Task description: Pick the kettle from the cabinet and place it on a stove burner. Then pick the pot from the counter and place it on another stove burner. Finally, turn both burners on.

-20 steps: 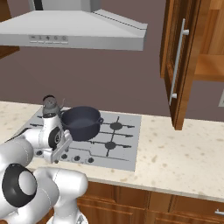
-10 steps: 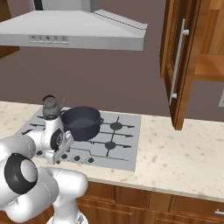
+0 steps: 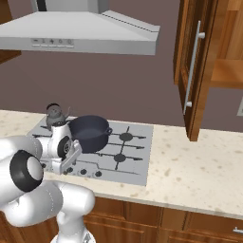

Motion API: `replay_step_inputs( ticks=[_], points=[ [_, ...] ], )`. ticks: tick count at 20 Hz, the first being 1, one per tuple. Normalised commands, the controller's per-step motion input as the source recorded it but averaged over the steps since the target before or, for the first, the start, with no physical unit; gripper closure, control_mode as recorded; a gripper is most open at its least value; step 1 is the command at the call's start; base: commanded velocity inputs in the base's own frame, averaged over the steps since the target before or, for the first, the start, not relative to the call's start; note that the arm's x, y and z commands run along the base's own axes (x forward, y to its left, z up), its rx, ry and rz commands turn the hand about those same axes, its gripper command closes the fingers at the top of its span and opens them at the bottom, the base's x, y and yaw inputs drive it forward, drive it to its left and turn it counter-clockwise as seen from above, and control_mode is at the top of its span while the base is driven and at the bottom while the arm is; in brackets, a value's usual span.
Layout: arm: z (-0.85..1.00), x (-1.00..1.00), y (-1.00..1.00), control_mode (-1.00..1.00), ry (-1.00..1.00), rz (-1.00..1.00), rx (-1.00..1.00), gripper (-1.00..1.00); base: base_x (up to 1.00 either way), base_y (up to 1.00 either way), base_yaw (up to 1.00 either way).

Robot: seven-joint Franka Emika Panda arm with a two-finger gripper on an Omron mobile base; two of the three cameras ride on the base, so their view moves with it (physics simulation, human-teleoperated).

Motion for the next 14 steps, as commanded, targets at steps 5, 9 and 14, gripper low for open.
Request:
replay_step_inputs(
  ticks=[5, 9, 14],
  points=[
    [-0.29, -0.02, -0.02, -1.0, -0.03, 0.0, 0.01, 1.0, 0.0, 0.0, 0.0],
    [-0.23, -0.08, -0.02, -1.0, -0.07, 0.0, 0.02, 1.0, 0.0, 0.0, 0.0],
    [-0.15, -0.19, -0.01, -1.0, -0.11, 0.0, 0.01, 1.0, 0.0, 0.0, 0.0]
  ],
)
